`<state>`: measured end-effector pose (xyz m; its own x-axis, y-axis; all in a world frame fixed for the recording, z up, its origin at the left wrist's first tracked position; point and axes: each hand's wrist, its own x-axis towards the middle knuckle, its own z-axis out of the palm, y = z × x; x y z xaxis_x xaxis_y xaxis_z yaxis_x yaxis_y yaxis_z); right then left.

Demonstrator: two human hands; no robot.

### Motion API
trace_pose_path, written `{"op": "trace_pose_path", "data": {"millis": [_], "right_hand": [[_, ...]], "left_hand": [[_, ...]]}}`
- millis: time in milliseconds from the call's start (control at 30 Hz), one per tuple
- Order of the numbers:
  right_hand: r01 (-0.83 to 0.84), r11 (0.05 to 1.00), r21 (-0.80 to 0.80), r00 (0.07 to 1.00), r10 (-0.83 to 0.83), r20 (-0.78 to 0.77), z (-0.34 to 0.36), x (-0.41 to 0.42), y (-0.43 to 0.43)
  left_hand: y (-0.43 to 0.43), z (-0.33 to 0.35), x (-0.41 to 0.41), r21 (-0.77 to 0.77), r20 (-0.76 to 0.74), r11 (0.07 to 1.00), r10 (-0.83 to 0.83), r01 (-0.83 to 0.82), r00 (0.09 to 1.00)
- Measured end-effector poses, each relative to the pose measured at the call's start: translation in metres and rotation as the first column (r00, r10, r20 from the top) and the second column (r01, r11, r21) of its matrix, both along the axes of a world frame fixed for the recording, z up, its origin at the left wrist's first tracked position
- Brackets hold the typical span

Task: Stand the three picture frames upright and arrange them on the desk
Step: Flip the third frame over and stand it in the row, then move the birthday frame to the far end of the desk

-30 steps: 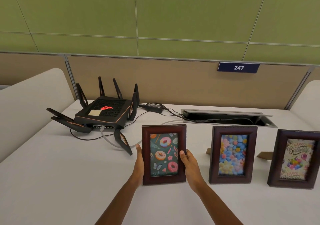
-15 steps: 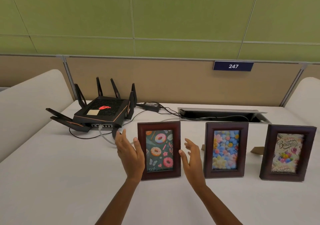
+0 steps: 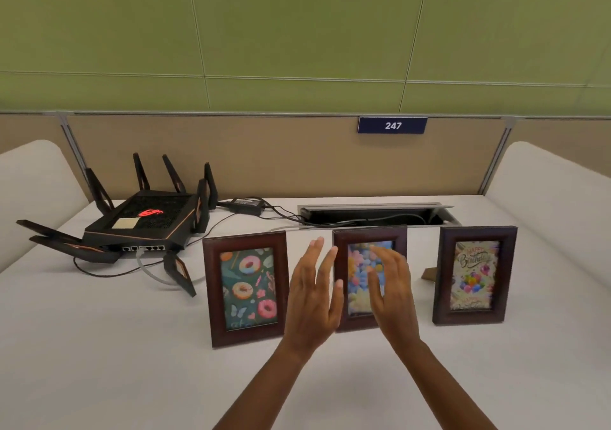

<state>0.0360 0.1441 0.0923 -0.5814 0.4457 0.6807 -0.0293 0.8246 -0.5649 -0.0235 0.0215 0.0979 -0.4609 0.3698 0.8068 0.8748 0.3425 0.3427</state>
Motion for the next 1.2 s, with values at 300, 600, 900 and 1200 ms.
{"op": "trace_pose_path", "data": {"millis": [300, 600, 900, 1200], "right_hand": [[0.251, 0.968, -0.001, 0.968, -0.251, -0.014, -0.003, 0.054, 0.103], [0.287, 0.947, -0.144, 0.957, -0.289, 0.011, -0.018, 0.095, 0.185], [0.215, 0.807, -0.551, 0.970, -0.109, 0.219, -0.039, 0.110, 0.236], [-0.028, 0.549, -0.835, 0.939, 0.301, 0.167, -0.048, 0.093, 0.264]], "left_hand": [[0.097, -0.008, 0.057, -0.107, 0.009, 0.976, -0.192, 0.192, 0.981], [0.181, -0.026, 0.088, -0.037, 0.513, 0.955, -0.236, 0.296, 0.826], [0.215, -0.053, 0.087, -0.037, 0.778, 0.973, -0.115, 0.228, 0.618], [0.220, -0.064, 0.078, -0.005, 0.865, 0.967, -0.124, 0.256, 0.487]]}}
